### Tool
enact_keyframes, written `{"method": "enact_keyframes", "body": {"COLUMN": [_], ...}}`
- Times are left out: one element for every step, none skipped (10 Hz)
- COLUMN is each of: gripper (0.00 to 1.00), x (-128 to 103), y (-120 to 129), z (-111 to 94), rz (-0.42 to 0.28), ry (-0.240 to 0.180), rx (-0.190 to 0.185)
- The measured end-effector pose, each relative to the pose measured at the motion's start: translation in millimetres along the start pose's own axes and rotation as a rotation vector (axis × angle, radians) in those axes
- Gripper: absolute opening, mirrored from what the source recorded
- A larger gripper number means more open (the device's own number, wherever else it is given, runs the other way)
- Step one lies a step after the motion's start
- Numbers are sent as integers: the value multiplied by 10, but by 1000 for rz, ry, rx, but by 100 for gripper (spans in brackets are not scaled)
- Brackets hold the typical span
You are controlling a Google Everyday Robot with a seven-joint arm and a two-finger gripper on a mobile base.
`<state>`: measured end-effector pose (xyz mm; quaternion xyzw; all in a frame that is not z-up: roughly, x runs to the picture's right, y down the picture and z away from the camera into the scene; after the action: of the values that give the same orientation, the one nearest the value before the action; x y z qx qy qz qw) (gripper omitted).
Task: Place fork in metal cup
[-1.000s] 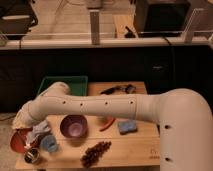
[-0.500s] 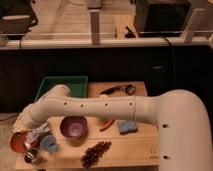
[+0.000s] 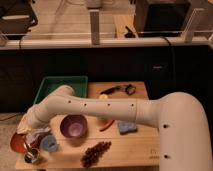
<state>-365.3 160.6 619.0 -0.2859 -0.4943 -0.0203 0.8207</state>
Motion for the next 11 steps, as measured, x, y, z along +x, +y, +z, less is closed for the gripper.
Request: {"method": "enact_keyframes", "body": {"gripper": [0, 0, 0, 0, 0, 0, 0, 0, 0, 0, 0], "x": [40, 53, 65, 81, 100, 117, 147, 165, 196, 265, 310], "y": [25, 37, 49, 61, 69, 69, 76, 75, 67, 55, 49], "z": [8, 18, 26, 35, 45, 56, 95, 138, 163, 197, 239], "rz": [0, 0, -1, -1, -2, -4, -11, -18, -21, -25, -29], "ry": [-1, -1, 1, 6, 11, 14, 18, 23, 27, 37, 46], "rx": [-13, -22, -33, -47, -61, -73, -110, -141, -157, -184, -206]}}
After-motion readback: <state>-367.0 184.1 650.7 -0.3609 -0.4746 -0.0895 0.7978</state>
